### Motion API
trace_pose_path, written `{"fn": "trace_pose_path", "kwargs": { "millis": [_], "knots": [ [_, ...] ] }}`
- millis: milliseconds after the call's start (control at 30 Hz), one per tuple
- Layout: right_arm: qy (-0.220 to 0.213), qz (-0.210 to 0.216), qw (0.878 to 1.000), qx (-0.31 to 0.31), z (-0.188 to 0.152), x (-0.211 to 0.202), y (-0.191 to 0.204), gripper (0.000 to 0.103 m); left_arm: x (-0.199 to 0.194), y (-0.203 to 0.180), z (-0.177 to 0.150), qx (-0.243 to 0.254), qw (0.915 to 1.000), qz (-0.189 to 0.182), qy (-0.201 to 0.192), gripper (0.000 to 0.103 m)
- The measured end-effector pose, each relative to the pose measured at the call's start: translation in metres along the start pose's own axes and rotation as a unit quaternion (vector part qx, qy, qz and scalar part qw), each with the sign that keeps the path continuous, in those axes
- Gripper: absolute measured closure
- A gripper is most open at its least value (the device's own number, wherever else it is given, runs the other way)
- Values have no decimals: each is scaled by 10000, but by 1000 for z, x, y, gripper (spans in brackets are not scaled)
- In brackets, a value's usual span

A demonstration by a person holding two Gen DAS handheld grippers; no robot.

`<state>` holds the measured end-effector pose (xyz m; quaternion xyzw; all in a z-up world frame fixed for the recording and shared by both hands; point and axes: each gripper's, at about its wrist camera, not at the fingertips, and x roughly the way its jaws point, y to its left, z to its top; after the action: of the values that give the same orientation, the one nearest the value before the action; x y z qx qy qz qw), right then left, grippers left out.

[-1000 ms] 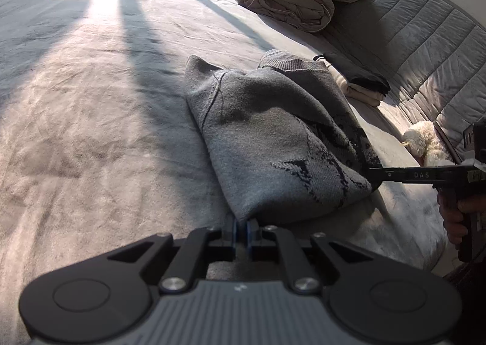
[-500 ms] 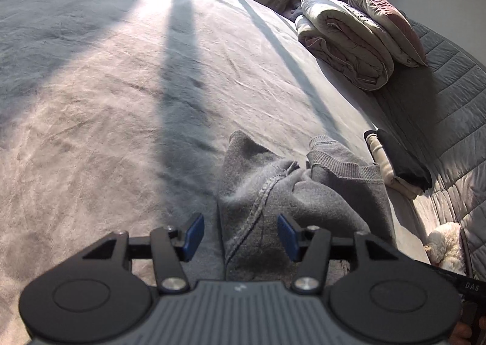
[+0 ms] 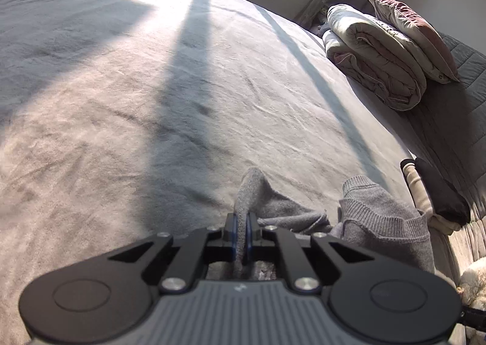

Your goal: Fold clothes

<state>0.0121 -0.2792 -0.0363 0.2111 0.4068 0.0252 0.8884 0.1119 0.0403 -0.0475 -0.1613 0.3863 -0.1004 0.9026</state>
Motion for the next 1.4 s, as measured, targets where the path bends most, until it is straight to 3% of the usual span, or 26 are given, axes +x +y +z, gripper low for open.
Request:
{"fn": "trace_pose_path", "kwargs": {
  "millis": [133, 333, 667, 933, 1067, 1100, 1133, 1167, 1233, 1400],
  "knots": [
    [-22, -37, 10000, 0, 1, 3, 2, 48, -30, 14, 16, 101, 9982, 370, -466, 98],
    [-18, 74, 9999, -127, -1, 5, 16, 48, -66, 52, 28, 111, 9916, 1012, -800, 98],
    [-34, -25, 9998, -195, 1, 20, 27, 48, -82, 105, 11, -236, 9784, 1923, -716, 98],
    [-86, -76, 9996, -270, 7, 34, 26, 48, -73, 124, 4, -283, 9820, 1844, -283, 96],
    [-48, -115, 9994, -325, 12, 47, 24, 47, -71, 128, 9, -230, 9844, 1740, -155, 91],
    [-16, -147, 9994, -328, 14, 51, 23, 46, -72, 129, 13, -202, 9843, 1743, -172, 89],
    [16, -178, 9993, -330, 17, 55, 22, 46, -73, 128, 19, -90, 9848, 1722, -192, 74],
    [38, -210, 9991, -357, 20, 60, 22, 46, -74, 125, 24, 71, 9862, 1642, -204, 46],
    [65, -341, 9980, -527, 27, 70, 22, 46, -71, 118, 31, 408, 9884, 1445, -233, 26],
    [237, -807, 9929, -838, 38, 102, 30, 46, -42, 102, 42, 1091, 9873, 1154, -45, 26]
  ]
}}
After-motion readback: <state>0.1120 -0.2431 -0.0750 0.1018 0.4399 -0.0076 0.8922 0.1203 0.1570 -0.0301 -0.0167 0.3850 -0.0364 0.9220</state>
